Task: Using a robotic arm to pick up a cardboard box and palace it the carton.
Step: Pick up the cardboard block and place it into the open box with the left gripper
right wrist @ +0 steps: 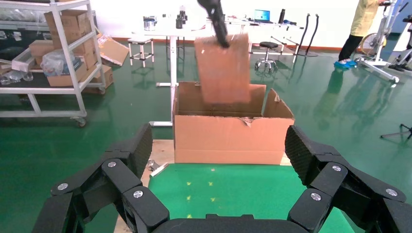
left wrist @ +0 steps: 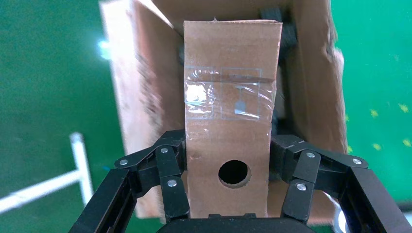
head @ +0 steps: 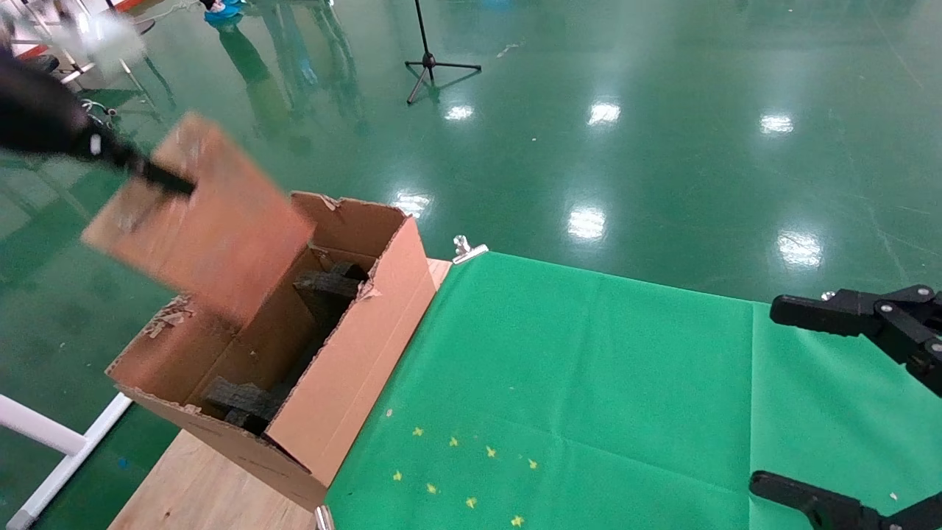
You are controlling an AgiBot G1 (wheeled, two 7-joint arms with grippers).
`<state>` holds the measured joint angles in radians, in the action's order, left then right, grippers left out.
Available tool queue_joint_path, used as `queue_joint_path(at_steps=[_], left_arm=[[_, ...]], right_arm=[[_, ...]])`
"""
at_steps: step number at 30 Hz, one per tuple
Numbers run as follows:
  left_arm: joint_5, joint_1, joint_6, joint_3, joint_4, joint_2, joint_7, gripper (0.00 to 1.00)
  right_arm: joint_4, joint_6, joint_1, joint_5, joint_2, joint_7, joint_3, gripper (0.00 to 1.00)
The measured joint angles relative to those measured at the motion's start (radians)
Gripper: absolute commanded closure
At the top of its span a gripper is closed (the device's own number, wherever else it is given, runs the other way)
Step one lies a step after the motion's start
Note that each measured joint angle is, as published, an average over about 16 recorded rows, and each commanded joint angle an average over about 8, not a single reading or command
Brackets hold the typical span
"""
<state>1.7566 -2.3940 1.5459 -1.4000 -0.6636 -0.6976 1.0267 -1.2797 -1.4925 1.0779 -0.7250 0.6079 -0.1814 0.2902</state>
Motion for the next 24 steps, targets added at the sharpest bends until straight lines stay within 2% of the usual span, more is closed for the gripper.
queue_joint_path(at_steps=[6,11,19,24], left_arm=[[-0.007,0.085,-0.054,-0.026,0.203,-0.04,-0.117,1.0],[-0.005,0.145,-0.154,-0.032,0.34,-0.085,-0.191,1.0],[-0.01,0.224,-0.345,-0.023,0.484,-0.142,-0.26,1.0],[-0.019,0.261,-0.4,-0.016,0.537,-0.164,-0.285,1.0]], right_arm=[[0.0,0.0,0.0,0.0,0.0,0.0,0.0,0.0],[0.0,0.0,0.0,0.0,0.0,0.0,0.001,0.0],[0.0,0.0,0.0,0.001,0.0,0.001,0.001,0.0],[0.0,0.001,0.0,0.001,-0.001,0.001,0.001,0.0]])
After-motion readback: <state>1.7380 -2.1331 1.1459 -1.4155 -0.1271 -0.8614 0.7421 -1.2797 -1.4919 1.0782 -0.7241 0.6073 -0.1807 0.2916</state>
